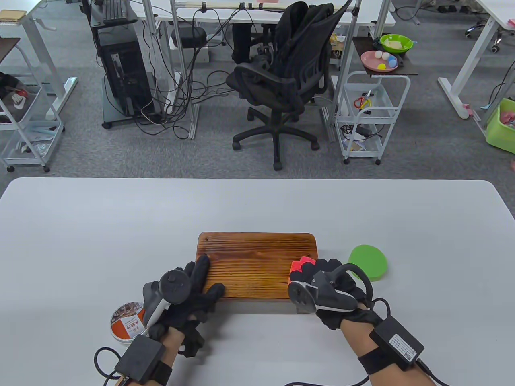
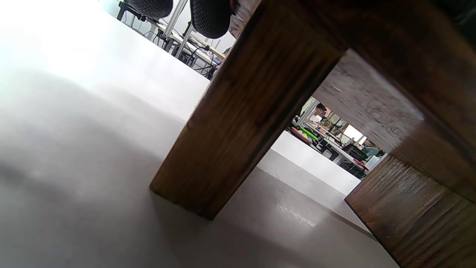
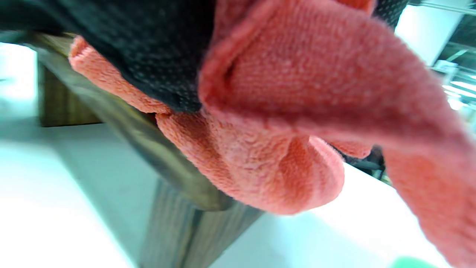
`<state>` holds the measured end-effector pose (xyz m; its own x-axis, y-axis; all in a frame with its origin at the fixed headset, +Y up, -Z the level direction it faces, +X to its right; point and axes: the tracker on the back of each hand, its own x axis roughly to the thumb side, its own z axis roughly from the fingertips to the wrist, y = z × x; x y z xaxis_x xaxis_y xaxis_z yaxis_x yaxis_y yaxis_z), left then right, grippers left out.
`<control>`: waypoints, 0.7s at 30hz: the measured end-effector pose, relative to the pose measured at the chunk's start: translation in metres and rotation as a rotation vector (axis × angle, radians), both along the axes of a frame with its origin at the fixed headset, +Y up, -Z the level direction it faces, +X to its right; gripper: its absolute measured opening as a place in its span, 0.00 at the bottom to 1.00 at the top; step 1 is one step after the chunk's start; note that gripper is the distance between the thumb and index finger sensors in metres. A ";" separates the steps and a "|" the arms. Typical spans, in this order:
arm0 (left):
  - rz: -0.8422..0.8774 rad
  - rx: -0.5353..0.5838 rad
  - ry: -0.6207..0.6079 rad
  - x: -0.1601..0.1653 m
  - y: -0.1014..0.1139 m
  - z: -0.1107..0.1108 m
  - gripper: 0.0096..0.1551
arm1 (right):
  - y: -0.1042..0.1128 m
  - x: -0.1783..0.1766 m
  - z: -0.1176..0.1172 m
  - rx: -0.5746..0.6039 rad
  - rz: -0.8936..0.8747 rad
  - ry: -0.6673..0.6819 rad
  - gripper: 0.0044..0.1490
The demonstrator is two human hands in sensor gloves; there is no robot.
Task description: Dip and apply wood wax on stool
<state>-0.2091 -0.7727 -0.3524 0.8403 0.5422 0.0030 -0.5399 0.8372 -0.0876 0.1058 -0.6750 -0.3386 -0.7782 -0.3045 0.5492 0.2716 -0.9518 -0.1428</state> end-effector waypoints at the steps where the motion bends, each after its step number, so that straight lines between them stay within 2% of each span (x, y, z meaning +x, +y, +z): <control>1: 0.000 0.000 0.000 0.000 0.000 0.000 0.59 | 0.000 -0.001 0.002 -0.012 0.000 0.023 0.44; 3: -0.002 0.002 -0.001 0.000 0.000 0.000 0.59 | 0.001 -0.001 0.003 -0.046 -0.012 0.064 0.44; 5: -0.007 0.002 -0.001 0.000 0.000 0.000 0.59 | 0.002 0.002 -0.002 -0.067 -0.036 0.051 0.44; 8: -0.017 0.006 0.000 0.000 0.001 0.000 0.59 | 0.006 0.009 -0.017 -0.078 -0.074 -0.023 0.44; 11: -0.019 0.006 0.000 0.000 0.000 -0.001 0.59 | 0.005 0.014 -0.035 -0.019 0.010 -0.132 0.44; 13: -0.024 0.007 0.002 0.001 0.001 0.000 0.59 | 0.005 0.014 -0.041 -0.036 -0.026 -0.162 0.44; 16: -0.032 0.009 0.002 0.001 0.000 0.000 0.59 | 0.005 0.002 -0.034 -0.062 -0.003 -0.114 0.44; 21: -0.034 0.018 0.001 0.002 0.000 0.000 0.60 | 0.004 -0.027 -0.006 -0.062 0.007 0.037 0.44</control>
<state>-0.2076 -0.7727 -0.3527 0.8581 0.5133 0.0119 -0.5112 0.8564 -0.0724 0.0786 -0.6713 -0.3450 -0.7547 -0.2743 0.5960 0.2741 -0.9571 -0.0934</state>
